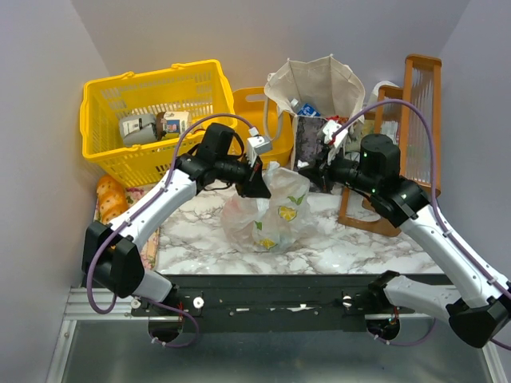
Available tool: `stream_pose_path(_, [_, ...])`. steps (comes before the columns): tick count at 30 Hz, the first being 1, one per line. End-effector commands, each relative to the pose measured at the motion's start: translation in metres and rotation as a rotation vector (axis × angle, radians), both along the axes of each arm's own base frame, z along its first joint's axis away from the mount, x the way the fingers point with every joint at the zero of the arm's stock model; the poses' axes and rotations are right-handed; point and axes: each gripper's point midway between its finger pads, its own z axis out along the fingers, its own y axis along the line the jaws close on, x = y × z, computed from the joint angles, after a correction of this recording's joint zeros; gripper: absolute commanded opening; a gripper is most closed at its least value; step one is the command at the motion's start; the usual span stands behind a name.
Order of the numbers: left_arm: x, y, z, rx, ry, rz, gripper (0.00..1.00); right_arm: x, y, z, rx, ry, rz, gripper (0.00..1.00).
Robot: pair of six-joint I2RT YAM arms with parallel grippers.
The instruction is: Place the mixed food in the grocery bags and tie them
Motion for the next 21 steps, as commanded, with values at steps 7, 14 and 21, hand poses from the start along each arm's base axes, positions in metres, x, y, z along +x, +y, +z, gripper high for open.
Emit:
stream_pose_path(7, [-0.004,-0.012,0.024,-0.030,0.020,-0.056,0.06,-0.027,0.039,0.028,0.069,-0.008,0.316,0.01])
stream_pose_path(14, [-0.006,-0.012,0.025,-0.019,0.003,-0.057,0.31,-0.030,0.058,0.017,0.086,0.077,0.435,0.01])
stream_pose_path(21, [-0.012,-0.012,0.019,-0.019,0.014,-0.078,0.48,-0.025,0.067,0.016,0.108,0.087,0.464,0.01])
